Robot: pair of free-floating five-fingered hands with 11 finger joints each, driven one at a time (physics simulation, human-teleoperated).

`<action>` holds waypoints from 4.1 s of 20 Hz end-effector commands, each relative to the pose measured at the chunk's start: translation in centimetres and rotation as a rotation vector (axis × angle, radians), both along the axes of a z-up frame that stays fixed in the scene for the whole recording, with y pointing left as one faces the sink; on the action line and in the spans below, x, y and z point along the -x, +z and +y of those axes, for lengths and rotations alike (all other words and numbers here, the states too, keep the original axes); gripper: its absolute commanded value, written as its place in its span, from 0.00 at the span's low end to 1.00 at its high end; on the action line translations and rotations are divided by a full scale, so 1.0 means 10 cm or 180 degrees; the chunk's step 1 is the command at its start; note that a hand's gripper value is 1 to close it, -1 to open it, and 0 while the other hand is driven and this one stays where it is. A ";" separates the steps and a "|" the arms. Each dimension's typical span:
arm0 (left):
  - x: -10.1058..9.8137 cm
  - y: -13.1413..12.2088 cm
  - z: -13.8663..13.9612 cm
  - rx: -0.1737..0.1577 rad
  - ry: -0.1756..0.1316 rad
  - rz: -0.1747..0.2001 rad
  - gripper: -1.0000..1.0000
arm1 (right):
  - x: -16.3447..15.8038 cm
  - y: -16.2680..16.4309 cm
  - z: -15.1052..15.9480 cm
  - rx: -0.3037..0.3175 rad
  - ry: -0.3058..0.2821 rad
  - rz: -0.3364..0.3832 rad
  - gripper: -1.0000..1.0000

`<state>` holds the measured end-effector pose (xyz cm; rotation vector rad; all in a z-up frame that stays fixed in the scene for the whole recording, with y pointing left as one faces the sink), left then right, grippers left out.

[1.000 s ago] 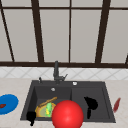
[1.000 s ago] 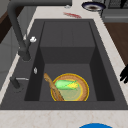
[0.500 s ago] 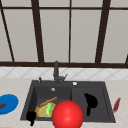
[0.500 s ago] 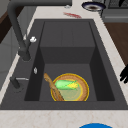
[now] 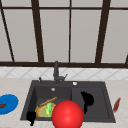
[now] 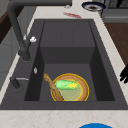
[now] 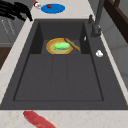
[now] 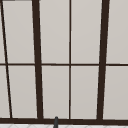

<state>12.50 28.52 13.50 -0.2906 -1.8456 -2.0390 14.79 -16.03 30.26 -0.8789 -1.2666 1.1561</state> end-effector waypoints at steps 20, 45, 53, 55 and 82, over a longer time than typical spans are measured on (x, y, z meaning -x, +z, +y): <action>0.00 0.00 0.00 0.0000 0.0000 0.0000 0.50 | -0.96 0.30 0.32 -0.0046 0.0527 -0.0198 0.00; 0.00 0.00 0.00 0.0000 0.0000 0.0000 0.50 | -3.01 0.15 0.94 -0.0075 0.0560 0.0162 0.00; 0.00 0.00 0.00 0.0000 0.0000 0.0000 0.50 | -3.52 -0.17 1.09 -0.0096 0.0618 0.0445 0.00; 0.00 0.00 0.00 0.0000 0.0000 0.0000 0.50 | -3.65 -0.25 1.12 -0.0094 0.0640 0.0541 0.00; 0.00 0.00 0.00 0.0000 0.0000 0.0000 0.50 | -5.20 -0.89 1.29 -0.0133 0.0969 0.1803 0.00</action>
